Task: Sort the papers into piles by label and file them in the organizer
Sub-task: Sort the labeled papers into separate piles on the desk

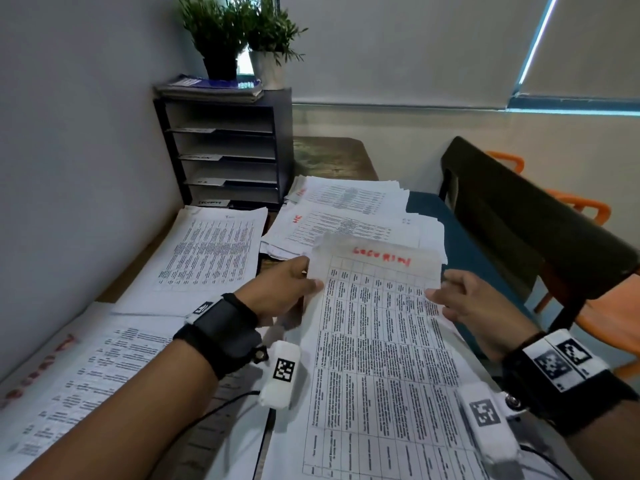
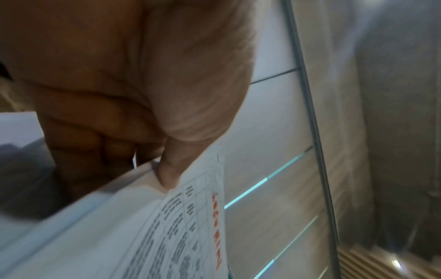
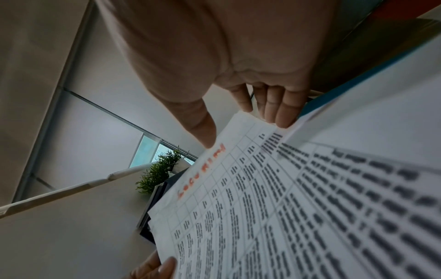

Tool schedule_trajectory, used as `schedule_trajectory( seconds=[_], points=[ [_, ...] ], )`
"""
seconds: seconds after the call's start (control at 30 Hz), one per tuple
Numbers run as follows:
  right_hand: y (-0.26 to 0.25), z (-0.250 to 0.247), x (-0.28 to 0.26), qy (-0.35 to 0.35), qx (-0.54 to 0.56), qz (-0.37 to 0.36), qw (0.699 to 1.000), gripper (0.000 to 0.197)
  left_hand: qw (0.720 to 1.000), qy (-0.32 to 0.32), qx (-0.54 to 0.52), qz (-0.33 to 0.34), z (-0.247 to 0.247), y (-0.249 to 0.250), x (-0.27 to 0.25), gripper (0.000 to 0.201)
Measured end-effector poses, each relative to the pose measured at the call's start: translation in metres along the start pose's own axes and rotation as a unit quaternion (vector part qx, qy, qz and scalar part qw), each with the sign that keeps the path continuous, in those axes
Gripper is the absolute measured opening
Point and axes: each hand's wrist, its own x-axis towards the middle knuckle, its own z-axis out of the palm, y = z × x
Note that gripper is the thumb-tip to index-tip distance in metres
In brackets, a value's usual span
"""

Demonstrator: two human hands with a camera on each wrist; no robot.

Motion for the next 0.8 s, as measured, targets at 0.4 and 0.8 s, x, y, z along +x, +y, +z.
schedule_trajectory(
  seconds=[0.4, 0.8],
  points=[
    [-0.002, -0.008, -0.001, -0.059, -0.04, -0.001, 0.997, 0.032, 0.977, 0.078, -0.201, 0.003, -0.003, -0.014, 0.007, 0.027],
    [-0.003, -0.022, 0.007, -0.005, -0.024, -0.043, 0.999, 0.019, 0.956, 0.144, -0.257, 0.004, 0.0, -0.014, 0.004, 0.039]
  ],
)
